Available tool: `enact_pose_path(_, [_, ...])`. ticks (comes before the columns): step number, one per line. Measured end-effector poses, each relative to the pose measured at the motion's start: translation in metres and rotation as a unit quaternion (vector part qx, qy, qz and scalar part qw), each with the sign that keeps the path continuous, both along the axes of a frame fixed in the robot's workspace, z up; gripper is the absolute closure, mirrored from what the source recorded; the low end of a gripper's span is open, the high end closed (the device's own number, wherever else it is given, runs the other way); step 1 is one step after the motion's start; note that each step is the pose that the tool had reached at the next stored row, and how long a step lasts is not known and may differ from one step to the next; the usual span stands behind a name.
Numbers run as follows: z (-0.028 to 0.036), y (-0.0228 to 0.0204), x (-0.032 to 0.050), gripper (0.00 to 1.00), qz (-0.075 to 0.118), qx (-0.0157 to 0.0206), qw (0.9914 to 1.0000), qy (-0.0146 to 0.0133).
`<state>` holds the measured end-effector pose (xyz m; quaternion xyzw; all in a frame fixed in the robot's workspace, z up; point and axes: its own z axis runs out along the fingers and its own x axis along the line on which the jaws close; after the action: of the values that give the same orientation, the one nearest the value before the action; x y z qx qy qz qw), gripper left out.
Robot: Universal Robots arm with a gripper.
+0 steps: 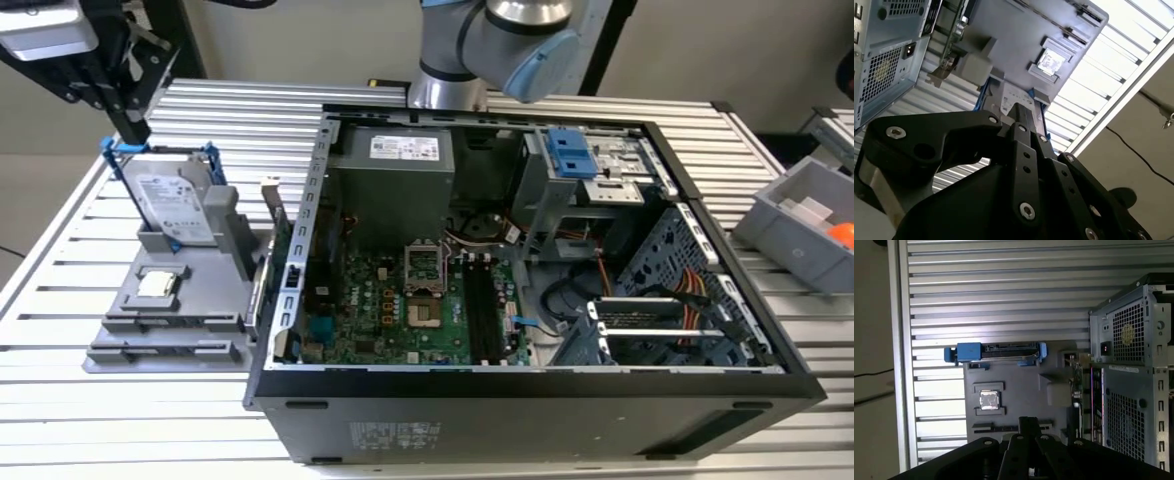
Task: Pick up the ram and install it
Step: 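Reach for the ram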
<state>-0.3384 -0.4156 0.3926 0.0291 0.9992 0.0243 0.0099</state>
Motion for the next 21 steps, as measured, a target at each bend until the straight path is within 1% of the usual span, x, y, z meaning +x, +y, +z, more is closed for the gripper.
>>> enact_pose_path(5, [0.0000,-0.0062,-0.0009,1.00,0.000,0.0000,1.00000,0.0000])
enact_pose_path(21, [-0.0001,-0.0286,-0.0032,1.00,0.000,0.0000,1.00000,0.0000])
